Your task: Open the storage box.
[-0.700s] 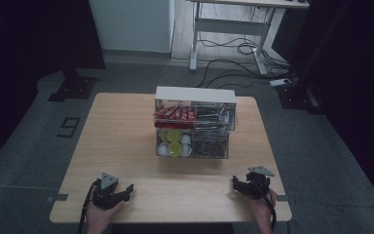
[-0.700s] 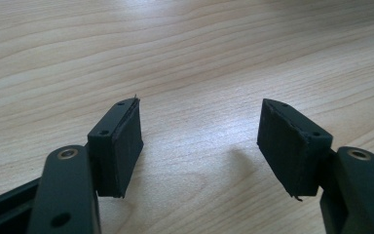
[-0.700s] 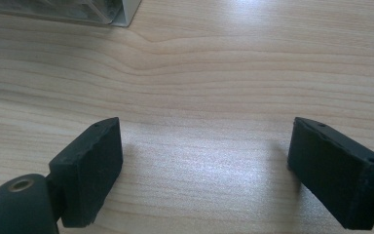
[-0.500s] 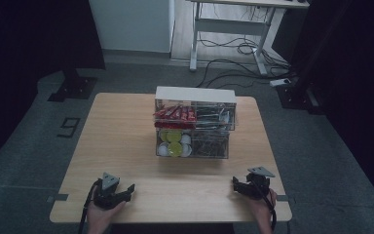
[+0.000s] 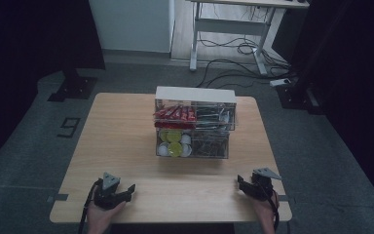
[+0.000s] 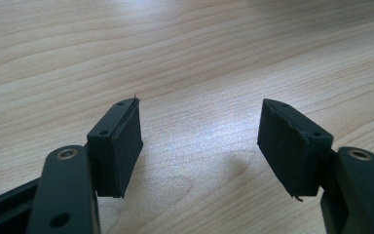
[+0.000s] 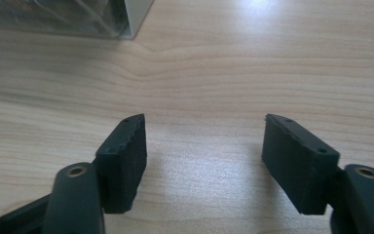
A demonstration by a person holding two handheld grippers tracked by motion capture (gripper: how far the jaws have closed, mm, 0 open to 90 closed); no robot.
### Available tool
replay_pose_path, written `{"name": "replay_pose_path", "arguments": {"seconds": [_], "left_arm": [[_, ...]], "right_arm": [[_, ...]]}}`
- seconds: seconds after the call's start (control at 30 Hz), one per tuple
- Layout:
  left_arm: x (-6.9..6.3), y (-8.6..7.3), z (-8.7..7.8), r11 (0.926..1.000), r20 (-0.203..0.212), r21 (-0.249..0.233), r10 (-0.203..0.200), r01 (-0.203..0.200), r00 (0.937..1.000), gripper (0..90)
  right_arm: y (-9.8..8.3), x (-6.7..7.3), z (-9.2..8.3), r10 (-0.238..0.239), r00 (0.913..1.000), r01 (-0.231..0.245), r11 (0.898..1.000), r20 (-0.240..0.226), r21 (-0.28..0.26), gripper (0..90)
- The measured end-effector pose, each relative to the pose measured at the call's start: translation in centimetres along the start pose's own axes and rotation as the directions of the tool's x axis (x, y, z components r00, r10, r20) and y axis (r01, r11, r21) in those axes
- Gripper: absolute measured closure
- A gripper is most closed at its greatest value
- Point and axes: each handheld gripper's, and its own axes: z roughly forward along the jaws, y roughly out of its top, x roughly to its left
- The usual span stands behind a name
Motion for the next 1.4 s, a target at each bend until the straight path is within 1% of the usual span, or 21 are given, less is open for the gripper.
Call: {"name": "replay_pose_path", "arguments": {"seconds": [0.03, 0.07, 0.17, 0.2, 0.3, 0.33, 0.37, 0.43, 0.57, 0.73, 0.83, 1.1, 1.17, 1.23, 1.4], "left_arm": [[0.0, 0.0, 0.0, 1.0000, 0.000, 0.000, 0.000, 0.000, 1.0000, 32.8], [0.0, 0.0, 0.0, 1.0000, 0.001, -0.002, -0.005, 0.005, 1.0000, 32.8], [0.1, -0.1, 0.0, 1.0000, 0.004, 0.002, -0.004, 0.004, 1.0000, 32.8], [0.1, -0.2, 0.0, 1.0000, 0.003, 0.003, -0.005, 0.005, 1.0000, 32.8], [0.2, -0.2, 0.1, 0.9999, 0.003, 0.006, -0.009, 0.009, 1.0000, 32.8], [0.2, -0.2, 0.1, 0.9999, 0.003, 0.007, -0.009, 0.009, 1.0000, 32.8], [0.2, -0.2, 0.1, 0.9999, 0.003, 0.006, -0.009, 0.009, 1.0000, 32.7], [0.2, -0.2, 0.1, 0.9999, 0.004, 0.005, -0.011, 0.011, 0.9999, 32.7], [0.2, -0.2, 0.0, 1.0000, 0.005, 0.005, -0.008, 0.008, 1.0000, 32.7], [0.2, -0.3, 0.0, 0.9999, 0.009, 0.008, -0.009, 0.009, 0.9999, 32.7], [0.2, -0.3, 0.0, 0.9999, 0.009, 0.010, -0.009, 0.009, 0.9999, 32.6], [0.5, -0.3, 0.0, 0.9997, 0.008, 0.003, -0.023, 0.023, 0.9997, 32.7], [0.5, -0.3, 0.0, 0.9997, 0.008, 0.003, -0.023, 0.023, 0.9997, 32.7], [0.5, -0.3, 0.0, 0.9997, 0.007, 0.006, -0.024, 0.024, 0.9997, 32.7], [0.5, -0.3, 0.1, 0.9997, 0.008, 0.006, -0.024, 0.024, 0.9997, 32.7]], "right_arm": [[0.0, 0.0, 0.0, 0.000, 1.0000, 0.000, 1.000, 0.000, 0.000, 34.9], [0.0, -0.1, -0.3, 0.004, 0.9999, -0.004, 1.000, -0.011, -0.015, 37.6], [0.0, 0.0, -0.5, 0.000, 0.9998, -0.001, 1.000, -0.018, -0.026, 39.8], [0.0, 0.1, -0.7, -0.003, 0.9997, 0.002, 0.999, -0.026, -0.036, 42.8], [0.0, 0.1, -0.8, -0.009, 0.9996, 0.008, 0.999, -0.027, -0.036, 46.1], [0.1, 0.2, -0.9, -0.009, 0.9994, 0.008, 0.999, -0.033, -0.040, 47.8], [0.2, 0.3, -1.1, -0.008, 0.9987, 0.006, 0.999, -0.051, -0.049, 50.3], [0.3, 0.3, -1.2, -0.007, 0.9982, 0.003, 0.998, -0.060, -0.057, 50.9], [0.6, 0.7, -1.9, -0.012, 0.9957, 0.004, 0.996, -0.092, -0.090, 53.6], [0.9, 1.2, -2.5, -0.036, 0.9940, 0.025, 0.994, -0.103, -0.110, 55.3], [1.0, 1.4, -2.6, -0.048, 0.9927, 0.035, 0.993, -0.111, -0.113, 56.5], [1.4, 1.9, -3.1, -0.049, 0.9888, 0.031, 0.991, -0.141, -0.132, 60.3], [1.5, 2.0, -3.3, -0.057, 0.9875, 0.036, 0.989, -0.147, -0.142, 61.6], [1.7, 2.2, -3.7, -0.059, 0.9850, 0.034, 0.987, -0.162, -0.155, 64.3], [2.1, 2.6, -4.1, -0.062, 0.9819, 0.030, 0.984, -0.179, -0.177, 68.4]]}}
